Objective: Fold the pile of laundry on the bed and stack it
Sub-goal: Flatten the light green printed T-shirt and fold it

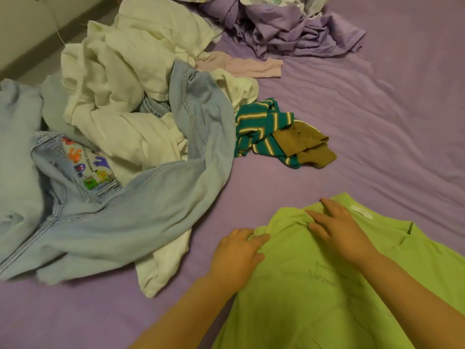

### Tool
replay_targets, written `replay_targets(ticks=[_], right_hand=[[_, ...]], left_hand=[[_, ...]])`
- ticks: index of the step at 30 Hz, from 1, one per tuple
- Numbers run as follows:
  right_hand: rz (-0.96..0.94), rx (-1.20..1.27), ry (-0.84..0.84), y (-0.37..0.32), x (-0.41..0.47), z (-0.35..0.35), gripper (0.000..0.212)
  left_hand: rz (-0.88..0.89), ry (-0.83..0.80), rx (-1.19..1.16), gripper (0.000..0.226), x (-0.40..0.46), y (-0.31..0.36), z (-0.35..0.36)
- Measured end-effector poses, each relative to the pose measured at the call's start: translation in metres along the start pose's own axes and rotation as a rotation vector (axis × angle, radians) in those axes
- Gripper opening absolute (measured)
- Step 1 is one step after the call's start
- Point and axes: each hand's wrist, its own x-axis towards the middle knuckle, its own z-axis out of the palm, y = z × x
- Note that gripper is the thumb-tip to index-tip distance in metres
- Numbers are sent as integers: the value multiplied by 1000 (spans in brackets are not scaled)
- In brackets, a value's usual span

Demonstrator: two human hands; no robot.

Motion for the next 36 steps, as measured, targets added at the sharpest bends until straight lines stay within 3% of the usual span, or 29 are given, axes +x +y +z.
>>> replay_targets(ticks=[4, 7, 12, 16, 21, 25, 27, 30, 32, 34, 36], right_hand=[[24, 110, 73, -2, 1, -1, 28], [29, 240, 267, -10, 4, -12, 16], [99, 146, 404, -23, 16, -36, 22], [115, 188, 362, -40, 29, -53, 24], [132, 206, 396, -53, 37, -49, 24], [136, 150, 333, -59, 38, -33, 34], [125, 16, 281, -64, 36, -24, 42], [-76, -104, 230, -75, 37, -12, 42], [-215, -144, 187, -86, 44, -6, 39], [-246, -102, 165, -97, 53, -2, 37], [-197, -48, 186, -103, 64, 2, 36]], left_hand=[[-221, 82, -148, 60, -12, -2, -2], [-351, 35, -294, 39, -16, -2, -14], [-275, 94, -640, 34, -22, -1, -49], [-293, 63, -832, 27, -26, -8, -77], [-228, 337, -952, 30, -20, -16, -100], [-89, 455, -608, 56, -18, -23, -103], [-32, 396, -428, 60, -16, -23, -95], [14, 262, -308, 60, -15, -19, -80], [-3, 165, -2, 60, -17, -19, -73], [-19, 197, 345, 54, -20, -17, -71], [84, 376, 512, 28, -12, -12, -76]])
